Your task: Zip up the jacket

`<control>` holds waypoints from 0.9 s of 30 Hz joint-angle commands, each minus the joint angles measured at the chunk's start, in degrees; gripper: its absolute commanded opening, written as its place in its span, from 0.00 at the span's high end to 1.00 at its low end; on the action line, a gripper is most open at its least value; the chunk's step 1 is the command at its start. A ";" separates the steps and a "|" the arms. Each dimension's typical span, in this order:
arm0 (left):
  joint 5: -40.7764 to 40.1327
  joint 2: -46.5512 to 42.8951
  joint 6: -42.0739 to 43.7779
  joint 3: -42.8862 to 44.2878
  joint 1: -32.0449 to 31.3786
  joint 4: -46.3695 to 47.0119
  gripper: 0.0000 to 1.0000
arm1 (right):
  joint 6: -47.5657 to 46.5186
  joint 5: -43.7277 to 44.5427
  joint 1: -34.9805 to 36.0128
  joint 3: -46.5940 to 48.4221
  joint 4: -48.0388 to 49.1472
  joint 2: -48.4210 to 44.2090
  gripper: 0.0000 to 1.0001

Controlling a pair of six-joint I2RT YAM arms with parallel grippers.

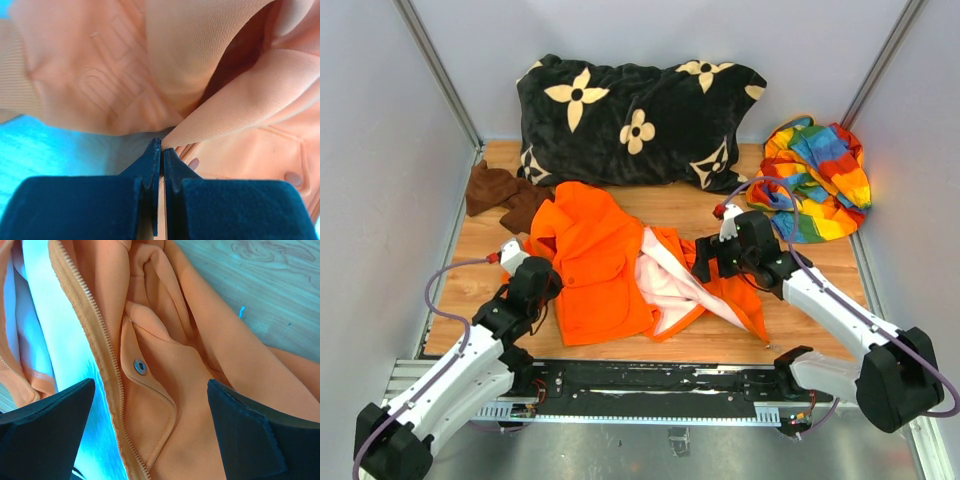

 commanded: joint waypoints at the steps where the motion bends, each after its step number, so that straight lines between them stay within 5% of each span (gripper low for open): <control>1: -11.13 -2.36 -5.38 2.49 0.73 -9.86 0.97 | -0.79 -0.47 -1.60 3.04 -0.88 0.45 0.05; 3: -12.76 -3.31 -5.82 3.25 0.89 -11.25 0.96 | -1.03 -2.21 -1.58 3.90 -1.18 1.42 0.05; 11: -3.01 -3.59 5.70 10.34 0.91 -7.48 0.45 | -3.13 -9.61 -1.17 8.41 -1.41 5.78 0.06; 16: 7.75 -0.84 13.21 17.34 0.92 -5.77 0.24 | -4.73 -12.99 0.97 14.35 -1.91 10.30 0.10; 27: 30.86 15.86 15.30 19.34 0.26 10.94 0.16 | -6.58 -14.73 3.91 26.67 -2.36 23.67 0.27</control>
